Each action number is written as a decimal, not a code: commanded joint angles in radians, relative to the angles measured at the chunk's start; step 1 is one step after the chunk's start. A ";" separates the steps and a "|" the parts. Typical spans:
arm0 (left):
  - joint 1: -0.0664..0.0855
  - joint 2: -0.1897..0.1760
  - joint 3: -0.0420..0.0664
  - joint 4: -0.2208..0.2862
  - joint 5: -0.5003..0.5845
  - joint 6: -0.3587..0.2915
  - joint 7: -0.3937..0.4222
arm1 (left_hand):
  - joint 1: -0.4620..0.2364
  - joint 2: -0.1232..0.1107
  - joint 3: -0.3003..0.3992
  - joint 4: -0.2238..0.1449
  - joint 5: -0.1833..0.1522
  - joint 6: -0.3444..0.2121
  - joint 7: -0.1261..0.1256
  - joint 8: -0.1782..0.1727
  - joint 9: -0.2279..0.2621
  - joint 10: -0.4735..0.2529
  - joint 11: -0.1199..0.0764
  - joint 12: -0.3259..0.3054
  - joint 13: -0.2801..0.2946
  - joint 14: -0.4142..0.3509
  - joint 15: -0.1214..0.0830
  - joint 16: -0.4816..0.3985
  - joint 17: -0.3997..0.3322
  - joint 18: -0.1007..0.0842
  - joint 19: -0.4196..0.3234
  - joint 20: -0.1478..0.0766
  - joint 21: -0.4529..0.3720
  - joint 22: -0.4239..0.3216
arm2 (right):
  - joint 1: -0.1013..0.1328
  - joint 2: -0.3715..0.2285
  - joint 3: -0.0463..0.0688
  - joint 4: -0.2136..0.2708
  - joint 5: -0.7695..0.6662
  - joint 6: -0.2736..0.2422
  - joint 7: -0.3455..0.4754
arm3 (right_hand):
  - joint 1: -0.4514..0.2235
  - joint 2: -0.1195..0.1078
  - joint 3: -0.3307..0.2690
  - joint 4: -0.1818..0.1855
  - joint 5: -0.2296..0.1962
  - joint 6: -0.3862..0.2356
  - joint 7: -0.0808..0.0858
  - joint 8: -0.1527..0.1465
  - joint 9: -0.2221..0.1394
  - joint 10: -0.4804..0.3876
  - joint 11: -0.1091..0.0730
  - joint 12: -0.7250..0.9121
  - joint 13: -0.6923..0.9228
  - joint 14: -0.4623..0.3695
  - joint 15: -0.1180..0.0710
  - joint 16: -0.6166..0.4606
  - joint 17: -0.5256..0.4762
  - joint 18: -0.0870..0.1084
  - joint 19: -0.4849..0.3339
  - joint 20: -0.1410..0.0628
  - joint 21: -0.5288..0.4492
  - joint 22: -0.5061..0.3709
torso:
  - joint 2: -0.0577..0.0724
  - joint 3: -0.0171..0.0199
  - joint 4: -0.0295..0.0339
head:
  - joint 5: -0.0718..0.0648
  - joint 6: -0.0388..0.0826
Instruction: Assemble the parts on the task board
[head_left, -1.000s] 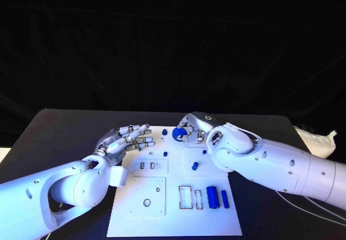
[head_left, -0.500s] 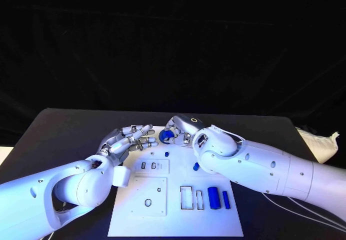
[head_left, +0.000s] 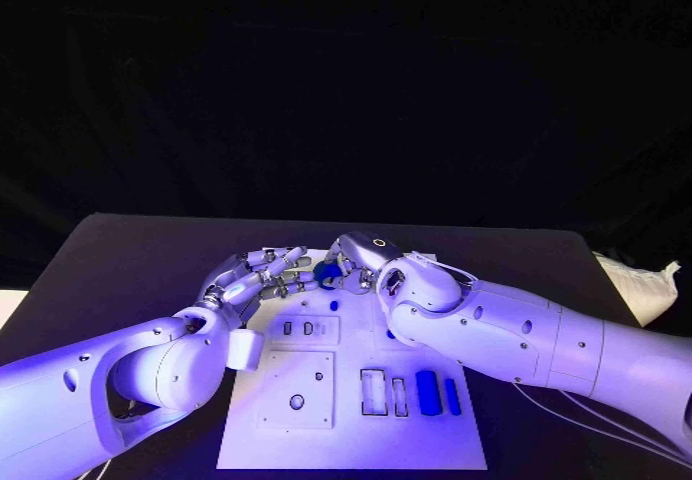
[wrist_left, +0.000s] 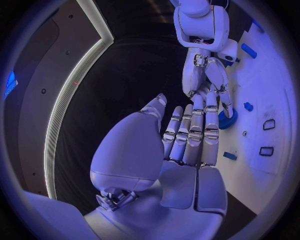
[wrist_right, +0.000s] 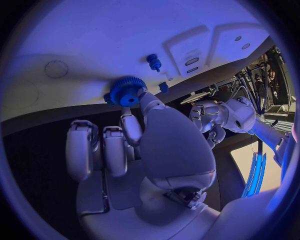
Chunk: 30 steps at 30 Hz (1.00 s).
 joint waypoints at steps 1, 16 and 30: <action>0.001 0.002 0.001 0.002 -0.002 0.021 0.005 | 0.002 0.011 -0.001 -0.006 -0.002 -0.001 0.002 -0.006 -0.001 -0.002 0.002 -0.005 -0.001 0.003 0.006 -0.003 0.001 0.010 0.006 0.001 -0.005 -0.002 | -0.002 0.003 -0.003 -0.011 -0.011 0.012 0.002 | -0.029 -0.022 -0.002 0.003 -0.007 -0.061 0.013 -0.034 0.006 -0.028 0.022 -0.048 -0.042 0.073 0.019 0.001 0.109 -0.008 -0.004 0.011 0.001 -0.006 | 0.000 0.0002 -0.0010 | -0.001 0.002; 0.001 0.000 0.001 0.003 -0.002 0.021 0.003 | 0.003 0.012 0.001 -0.010 -0.003 -0.001 0.002 -0.006 -0.001 -0.002 0.001 -0.005 -0.001 0.003 0.006 -0.005 0.003 0.010 0.006 0.001 -0.006 -0.002 | -0.002 0.001 -0.006 -0.018 0.027 0.040 0.023 | -0.118 -0.064 -0.069 0.099 0.026 -0.146 0.034 -0.027 -0.017 -0.048 0.046 -0.086 -0.065 0.073 0.043 0.003 0.115 -0.007 -0.007 0.040 0.000 -0.007 | 0.000 0.0001 -0.0002 | -0.002 0.000; 0.001 -0.012 0.001 0.003 -0.002 0.022 0.005 | 0.003 0.012 0.001 -0.010 -0.003 -0.001 0.002 -0.006 -0.001 -0.002 0.001 -0.005 -0.001 0.003 0.006 -0.005 0.003 0.010 0.006 0.001 -0.006 -0.002 | -0.003 -0.120 0.002 0.097 0.145 -0.149 0.130 | -0.105 -0.027 -0.056 0.104 0.114 -0.104 0.024 -0.022 -0.012 -0.015 0.036 -0.010 -0.011 0.075 0.035 0.010 0.126 -0.010 0.002 0.033 0.010 0.011 | -0.001 0.0020 -0.0021 | 0.003 0.001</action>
